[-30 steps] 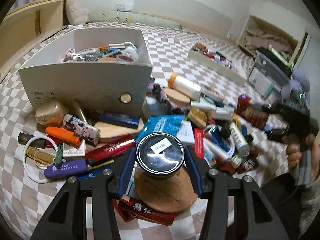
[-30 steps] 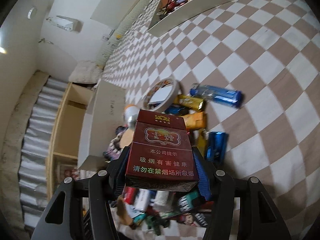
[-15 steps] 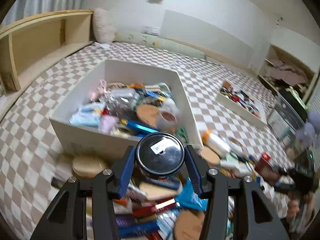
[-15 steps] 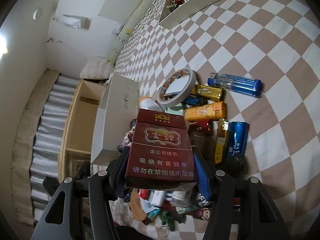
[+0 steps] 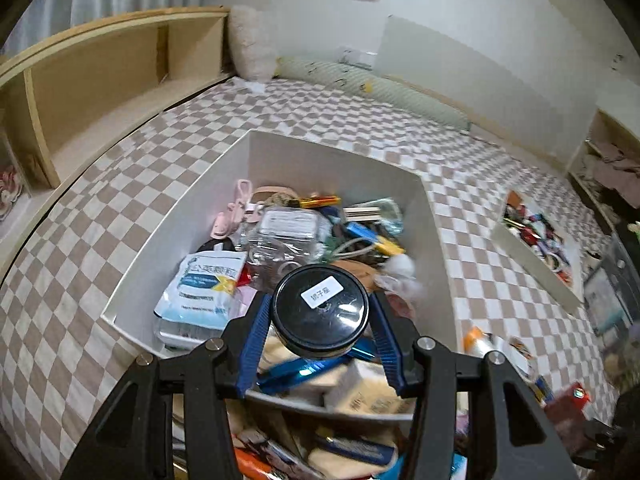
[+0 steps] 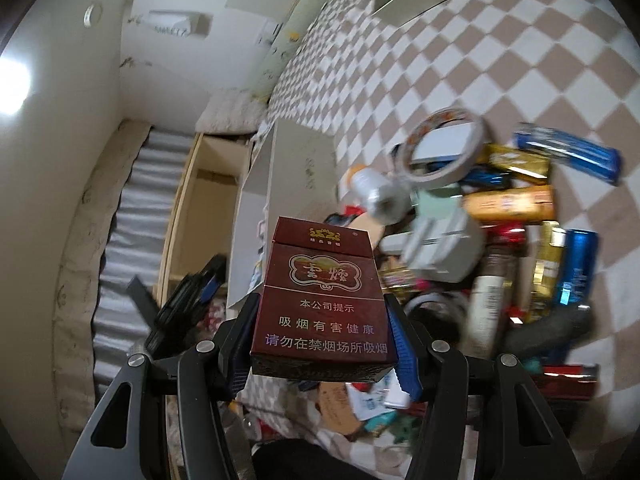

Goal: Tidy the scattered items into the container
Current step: 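Carry the black jar into the white box with the left tool while the right drops the red pack in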

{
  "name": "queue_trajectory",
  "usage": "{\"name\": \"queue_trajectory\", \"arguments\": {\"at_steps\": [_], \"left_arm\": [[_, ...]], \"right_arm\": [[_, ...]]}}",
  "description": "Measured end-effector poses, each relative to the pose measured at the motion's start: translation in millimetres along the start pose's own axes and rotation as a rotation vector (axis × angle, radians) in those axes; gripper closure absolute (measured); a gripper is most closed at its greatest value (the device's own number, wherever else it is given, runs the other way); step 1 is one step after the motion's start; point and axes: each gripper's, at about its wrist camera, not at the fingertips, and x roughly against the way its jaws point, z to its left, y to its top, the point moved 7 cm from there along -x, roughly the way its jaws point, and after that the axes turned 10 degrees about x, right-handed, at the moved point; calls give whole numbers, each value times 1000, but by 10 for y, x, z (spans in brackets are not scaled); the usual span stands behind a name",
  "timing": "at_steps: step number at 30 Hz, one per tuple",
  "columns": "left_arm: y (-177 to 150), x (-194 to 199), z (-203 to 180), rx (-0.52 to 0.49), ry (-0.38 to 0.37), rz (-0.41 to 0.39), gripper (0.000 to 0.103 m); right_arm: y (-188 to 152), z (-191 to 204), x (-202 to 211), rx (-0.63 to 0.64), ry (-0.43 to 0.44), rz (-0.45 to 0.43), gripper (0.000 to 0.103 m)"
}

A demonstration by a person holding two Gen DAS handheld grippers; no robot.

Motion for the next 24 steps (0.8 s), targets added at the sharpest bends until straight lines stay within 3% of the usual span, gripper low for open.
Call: {"name": "queue_trajectory", "arguments": {"at_steps": [4, 11, 13, 14, 15, 24], "left_arm": [[3, -186, 140, 14, 49, 18, 53], [-35, -316, 274, 28, 64, 38, 53], [-25, -315, 318, 38, 67, 32, 39], [-18, -307, 341, 44, 70, 25, 26], [-9, -294, 356, 48, 68, 17, 23], [3, -147, 562, 99, 69, -34, 23]], "right_arm": [[96, 317, -155, 59, 14, 29, 43], [307, 976, -622, 186, 25, 96, 43], [364, 1093, -772, 210, 16, 111, 43], [393, 1139, -851, 220, 8, 118, 43], [424, 1183, -936, 230, 0, 126, 43], [655, 1379, -1771, 292, -110, 202, 43]]}}
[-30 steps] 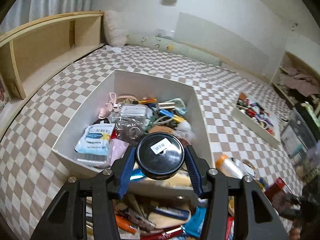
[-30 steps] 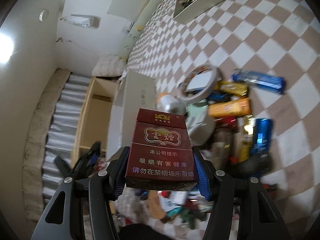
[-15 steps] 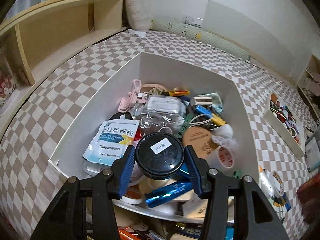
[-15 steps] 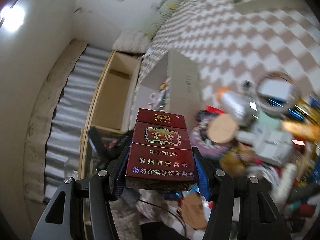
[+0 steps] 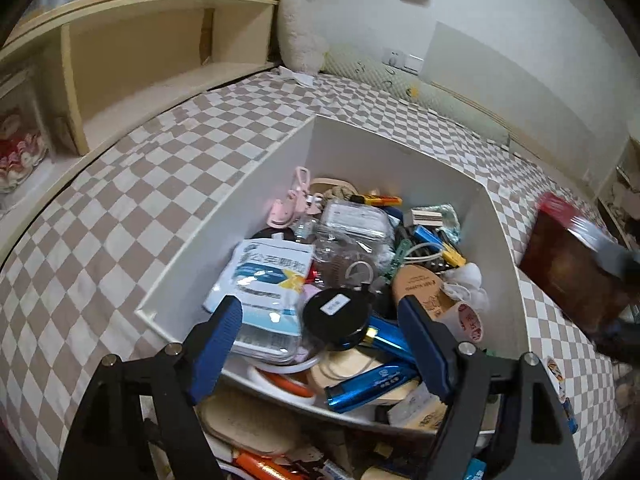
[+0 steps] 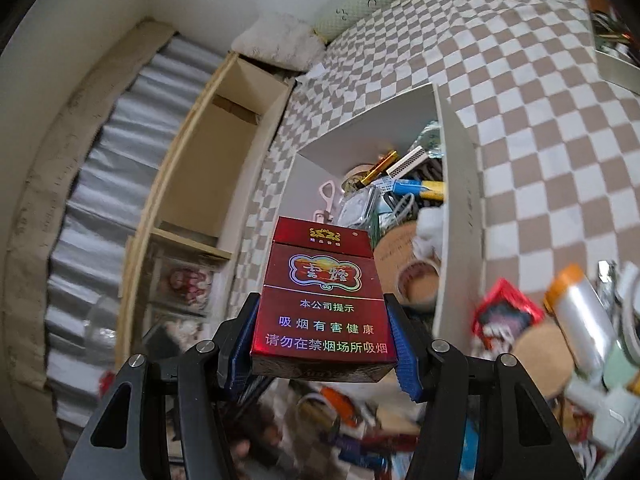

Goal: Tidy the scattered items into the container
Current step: 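Carry the black jar into the white box with the left tool while the right drops the red pack in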

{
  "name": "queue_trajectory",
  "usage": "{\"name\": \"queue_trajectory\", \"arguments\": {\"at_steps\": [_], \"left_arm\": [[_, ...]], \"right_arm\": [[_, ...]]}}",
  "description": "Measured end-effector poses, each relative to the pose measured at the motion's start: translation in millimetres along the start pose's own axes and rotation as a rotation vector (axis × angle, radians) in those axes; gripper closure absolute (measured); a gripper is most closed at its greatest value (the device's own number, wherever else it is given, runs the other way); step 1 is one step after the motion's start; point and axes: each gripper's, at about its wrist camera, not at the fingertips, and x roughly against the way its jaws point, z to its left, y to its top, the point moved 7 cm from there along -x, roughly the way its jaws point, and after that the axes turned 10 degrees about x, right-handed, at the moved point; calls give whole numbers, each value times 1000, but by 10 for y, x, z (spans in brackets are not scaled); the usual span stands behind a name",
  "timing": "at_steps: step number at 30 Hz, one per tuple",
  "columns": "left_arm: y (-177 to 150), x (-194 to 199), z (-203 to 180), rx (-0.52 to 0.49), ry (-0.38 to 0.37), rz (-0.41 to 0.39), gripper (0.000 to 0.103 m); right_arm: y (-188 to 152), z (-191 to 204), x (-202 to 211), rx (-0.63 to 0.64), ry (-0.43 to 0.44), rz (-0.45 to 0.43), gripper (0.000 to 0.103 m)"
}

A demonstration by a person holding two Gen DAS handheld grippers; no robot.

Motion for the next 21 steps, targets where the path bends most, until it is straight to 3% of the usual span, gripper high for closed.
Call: {"name": "queue_trajectory", "arguments": {"at_steps": [9, 10, 11, 12, 21], "left_arm": [[27, 117, 62, 16, -23, -33, 20], [30, 130, 58, 14, -25, -38, 19], [30, 139, 57, 12, -26, -42, 16], [27, 146, 55, 5, -24, -42, 11], [15, 220, -3, -20, -29, -63, 3]], "right_arm": [[265, -36, -699, 65, -130, 70, 43], [268, -56, -731, 65, -145, 65, 32], [269, -78, -750, 64, -163, 55, 8], [276, -95, -755, 67, -175, 40, 0], [333, -120, -371, 104, -193, -57, 0]]}}
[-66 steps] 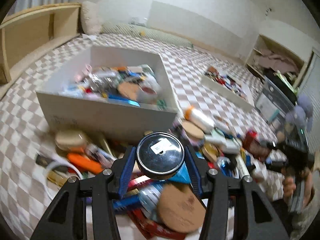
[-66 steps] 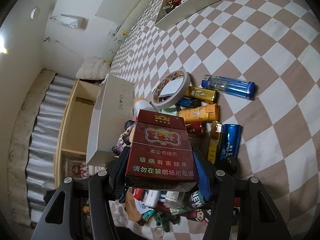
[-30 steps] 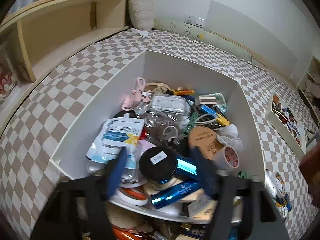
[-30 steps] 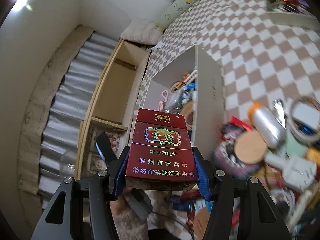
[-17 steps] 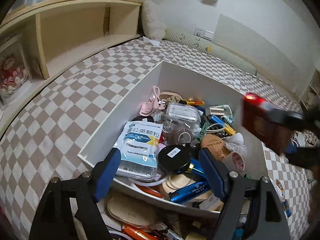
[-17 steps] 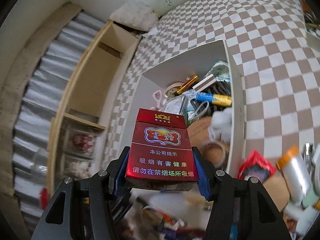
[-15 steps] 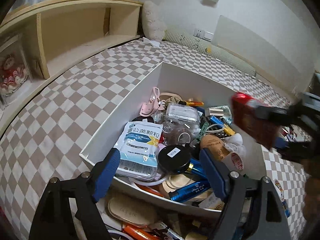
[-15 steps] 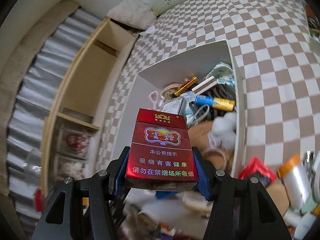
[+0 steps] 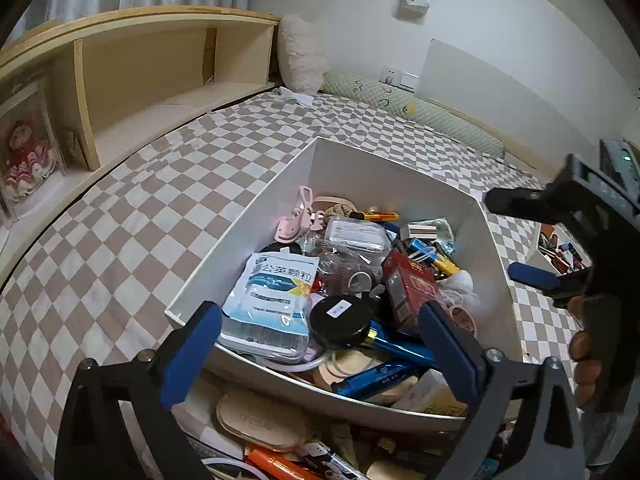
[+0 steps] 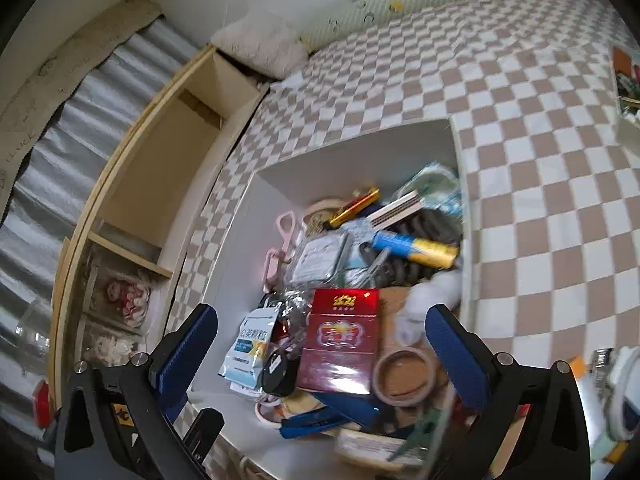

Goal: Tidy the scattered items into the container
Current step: 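Carry the black jar into the white box with the left tool while the right drops the red pack in, then withdraw both tools from the box back over the pile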

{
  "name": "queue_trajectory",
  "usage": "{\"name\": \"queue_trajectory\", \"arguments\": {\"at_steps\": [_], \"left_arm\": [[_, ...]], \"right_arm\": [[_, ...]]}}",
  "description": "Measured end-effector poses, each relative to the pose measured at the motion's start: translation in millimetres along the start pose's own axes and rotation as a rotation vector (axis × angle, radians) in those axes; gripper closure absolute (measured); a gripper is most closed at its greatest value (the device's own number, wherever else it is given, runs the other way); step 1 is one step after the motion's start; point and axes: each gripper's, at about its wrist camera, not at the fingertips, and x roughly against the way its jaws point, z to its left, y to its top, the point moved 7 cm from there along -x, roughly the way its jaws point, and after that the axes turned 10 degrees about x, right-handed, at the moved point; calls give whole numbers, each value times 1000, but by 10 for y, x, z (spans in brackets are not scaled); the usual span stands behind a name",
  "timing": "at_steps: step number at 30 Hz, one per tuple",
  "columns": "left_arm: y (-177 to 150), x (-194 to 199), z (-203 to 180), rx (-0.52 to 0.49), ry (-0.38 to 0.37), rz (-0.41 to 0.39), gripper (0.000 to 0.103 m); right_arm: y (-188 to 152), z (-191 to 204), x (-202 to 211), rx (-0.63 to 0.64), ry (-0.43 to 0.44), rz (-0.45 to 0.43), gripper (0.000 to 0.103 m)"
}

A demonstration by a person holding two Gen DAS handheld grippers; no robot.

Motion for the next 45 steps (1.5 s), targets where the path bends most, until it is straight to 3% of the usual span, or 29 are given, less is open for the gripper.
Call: {"name": "queue_trajectory", "arguments": {"at_steps": [22, 36, 45], "left_arm": [[-280, 256, -315, -104, -37, -22, 3], [-539, 447, -412, -162, -86, -29, 3], [-786, 611, -422, -214, -106, -33, 3]], "right_arm": [[-437, -306, 1005, 47, -68, -120, 0], [-906, -591, 1614, 116, -197, -199, 0], [-1263, -797, 1792, 140, -313, -214, 0]]}}
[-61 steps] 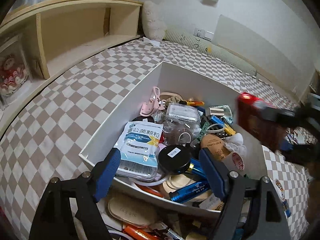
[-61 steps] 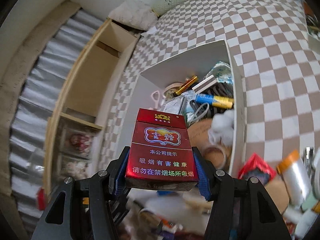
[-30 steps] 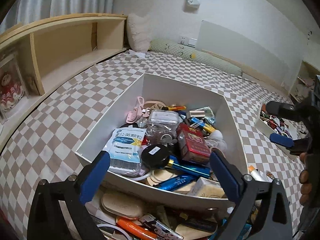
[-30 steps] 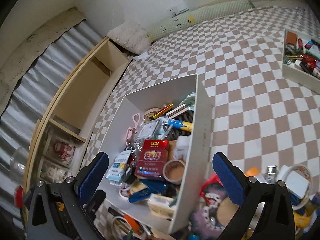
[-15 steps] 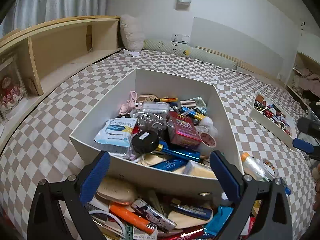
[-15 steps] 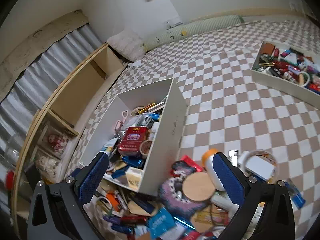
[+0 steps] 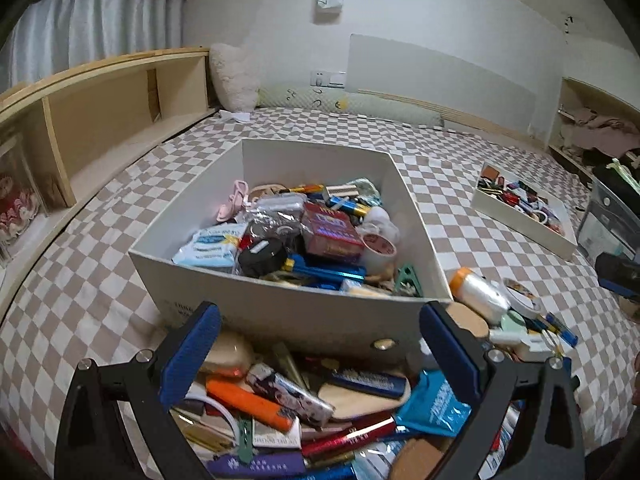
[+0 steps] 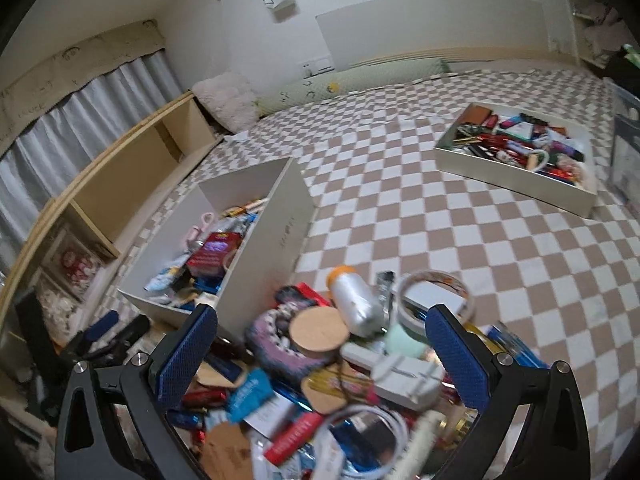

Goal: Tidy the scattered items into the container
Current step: 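Withdraw both tools from the box back over the pile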

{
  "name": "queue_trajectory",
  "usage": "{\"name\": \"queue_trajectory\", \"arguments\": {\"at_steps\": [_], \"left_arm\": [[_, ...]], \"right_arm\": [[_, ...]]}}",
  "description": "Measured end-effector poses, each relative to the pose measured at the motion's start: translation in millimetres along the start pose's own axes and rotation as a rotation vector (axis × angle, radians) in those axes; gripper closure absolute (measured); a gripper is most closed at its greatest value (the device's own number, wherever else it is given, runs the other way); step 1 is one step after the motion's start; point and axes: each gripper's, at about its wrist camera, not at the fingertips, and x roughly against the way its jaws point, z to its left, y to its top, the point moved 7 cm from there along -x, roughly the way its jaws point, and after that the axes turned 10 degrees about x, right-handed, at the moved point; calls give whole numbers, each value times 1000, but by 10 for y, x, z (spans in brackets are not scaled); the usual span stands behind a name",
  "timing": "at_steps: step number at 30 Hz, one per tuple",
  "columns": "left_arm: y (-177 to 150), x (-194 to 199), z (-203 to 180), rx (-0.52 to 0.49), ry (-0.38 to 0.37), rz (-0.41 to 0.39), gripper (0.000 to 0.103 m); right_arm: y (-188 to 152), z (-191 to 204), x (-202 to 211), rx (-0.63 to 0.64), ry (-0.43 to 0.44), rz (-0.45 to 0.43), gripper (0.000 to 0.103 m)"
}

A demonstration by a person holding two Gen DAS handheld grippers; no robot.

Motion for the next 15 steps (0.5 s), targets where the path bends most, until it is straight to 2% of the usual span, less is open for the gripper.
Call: {"name": "queue_trajectory", "arguments": {"at_steps": [15], "left_arm": [[-280, 98, 16, 36, -55, 43, 3]], "right_arm": [[-518, -263, 166, -79, -158, -30, 0]]}}
